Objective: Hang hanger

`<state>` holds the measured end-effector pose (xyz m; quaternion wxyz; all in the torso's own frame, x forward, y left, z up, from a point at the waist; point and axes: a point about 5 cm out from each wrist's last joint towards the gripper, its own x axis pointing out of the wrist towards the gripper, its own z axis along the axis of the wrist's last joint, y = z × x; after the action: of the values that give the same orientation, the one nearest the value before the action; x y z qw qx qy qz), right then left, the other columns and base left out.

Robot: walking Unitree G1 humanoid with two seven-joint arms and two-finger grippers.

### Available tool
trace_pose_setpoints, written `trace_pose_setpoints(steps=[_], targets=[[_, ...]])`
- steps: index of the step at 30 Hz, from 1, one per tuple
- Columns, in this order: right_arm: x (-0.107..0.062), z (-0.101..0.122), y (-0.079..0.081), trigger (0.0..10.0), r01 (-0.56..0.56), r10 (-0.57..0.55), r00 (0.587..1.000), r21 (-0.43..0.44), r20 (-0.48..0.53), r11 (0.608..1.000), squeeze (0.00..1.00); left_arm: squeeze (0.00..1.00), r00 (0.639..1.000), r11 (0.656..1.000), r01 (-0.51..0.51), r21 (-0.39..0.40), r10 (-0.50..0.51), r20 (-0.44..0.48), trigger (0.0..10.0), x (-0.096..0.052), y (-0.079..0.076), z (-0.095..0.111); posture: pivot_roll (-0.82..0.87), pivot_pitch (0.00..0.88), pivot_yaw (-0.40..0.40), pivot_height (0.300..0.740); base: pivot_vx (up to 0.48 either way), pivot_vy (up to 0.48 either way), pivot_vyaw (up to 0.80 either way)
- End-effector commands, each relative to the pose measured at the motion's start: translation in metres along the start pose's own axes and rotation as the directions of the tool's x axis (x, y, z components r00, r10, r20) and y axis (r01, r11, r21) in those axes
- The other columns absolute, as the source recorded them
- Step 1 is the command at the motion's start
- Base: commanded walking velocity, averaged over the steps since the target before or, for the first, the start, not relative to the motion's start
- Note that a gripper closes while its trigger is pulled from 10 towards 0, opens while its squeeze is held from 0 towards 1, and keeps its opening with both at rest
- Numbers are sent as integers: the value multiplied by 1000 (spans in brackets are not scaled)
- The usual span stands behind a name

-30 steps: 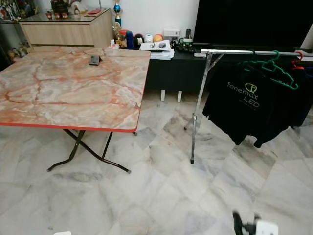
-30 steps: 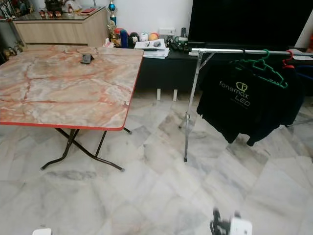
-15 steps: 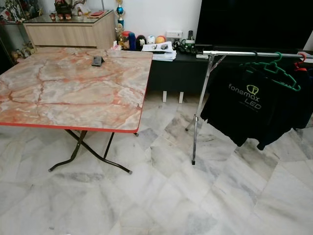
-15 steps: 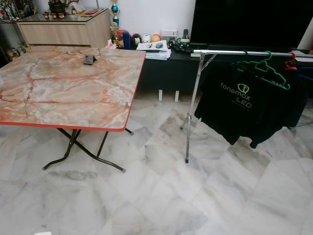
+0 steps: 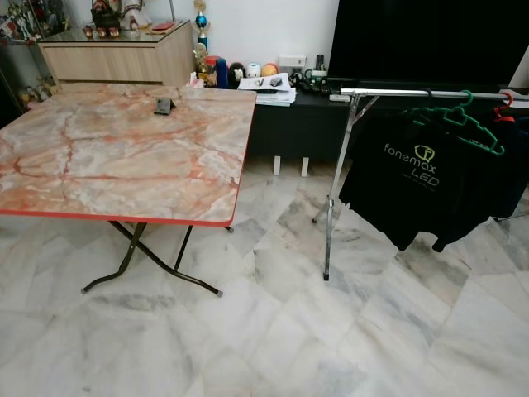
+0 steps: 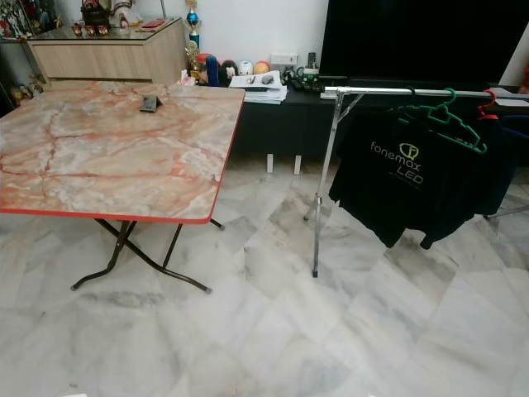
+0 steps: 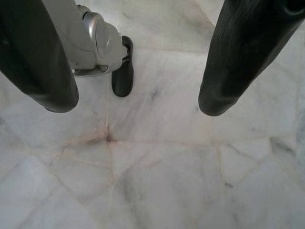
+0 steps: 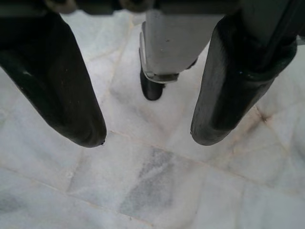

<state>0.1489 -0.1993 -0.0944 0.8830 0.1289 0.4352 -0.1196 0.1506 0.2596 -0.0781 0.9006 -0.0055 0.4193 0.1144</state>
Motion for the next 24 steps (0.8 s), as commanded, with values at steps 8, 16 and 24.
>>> trace_pose_setpoints(steps=[8, 16, 24], targets=[[1, 2, 0, 10000, 4, -4, 1000, 44, -12, 999, 0, 0, 999, 1000, -25, -18, 24, -48, 10000, -4, 8, -13, 75, 21, -7, 740, 291, 0, 0], [2, 2, 3, 10000, -5, 5, 1000, 41, -11, 999, 0, 0, 998, 1000, -21, -21, 20, -58, 10000, -5, 6, -15, 72, 26, -6, 740, 293, 0, 0], [2, 4, 3, 10000, -9, 9, 1000, 41, -9, 999, 0, 0, 998, 999, -24, -28, 22, -61, 10000, -6, 9, -18, 70, 29, -12, 740, 294, 0, 0]])
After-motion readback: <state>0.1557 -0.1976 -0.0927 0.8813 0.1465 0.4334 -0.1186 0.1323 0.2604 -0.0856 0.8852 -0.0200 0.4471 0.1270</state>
